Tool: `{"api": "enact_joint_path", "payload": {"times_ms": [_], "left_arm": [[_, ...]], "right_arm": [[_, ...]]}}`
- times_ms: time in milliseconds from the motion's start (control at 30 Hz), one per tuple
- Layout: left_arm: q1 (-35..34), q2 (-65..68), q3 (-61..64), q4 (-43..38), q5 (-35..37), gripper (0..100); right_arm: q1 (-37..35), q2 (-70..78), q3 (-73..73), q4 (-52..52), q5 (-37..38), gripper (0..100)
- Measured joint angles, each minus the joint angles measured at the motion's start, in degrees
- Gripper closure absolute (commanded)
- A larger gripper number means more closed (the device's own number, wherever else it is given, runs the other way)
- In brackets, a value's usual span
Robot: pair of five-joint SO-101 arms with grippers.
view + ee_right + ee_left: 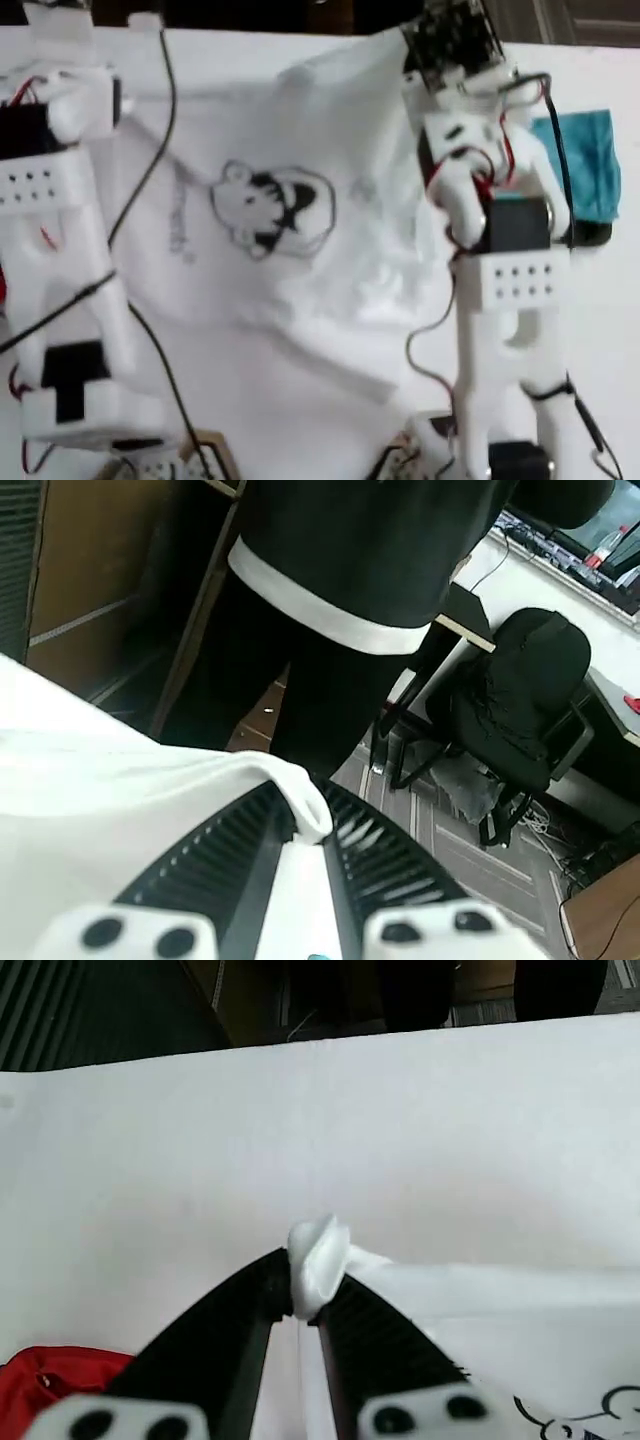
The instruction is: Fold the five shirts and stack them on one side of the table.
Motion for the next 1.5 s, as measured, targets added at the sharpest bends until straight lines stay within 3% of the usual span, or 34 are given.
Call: {"api": "enact_joint_path", "payload": {"times_ms": [333,767,1000,1267,1500], "left_arm": [[0.0,12.31,-9.23,5.98,0.0,97],[0.0,27.6,-9.23,15.12,-0.26,97],[-0.09,29.8,-9.14,20.13,-5.36,97],[-1.93,27.52,5.36,20.31,-8.97,97],[-1.93,17.05,20.84,16.53,-10.2,97]], "right_arm": [[-0.09,5.01,-2.2,5.27,-0.09,98.0],[-3.6,5.1,17.93,9.67,-0.09,98.0],[-4.75,1.85,27.34,12.04,0.0,98.0],[-6.77,-15.38,42.9,12.92,0.0,98.0],[-6.86,-27.16,47.82,20.92,0.0,98.0]]}}
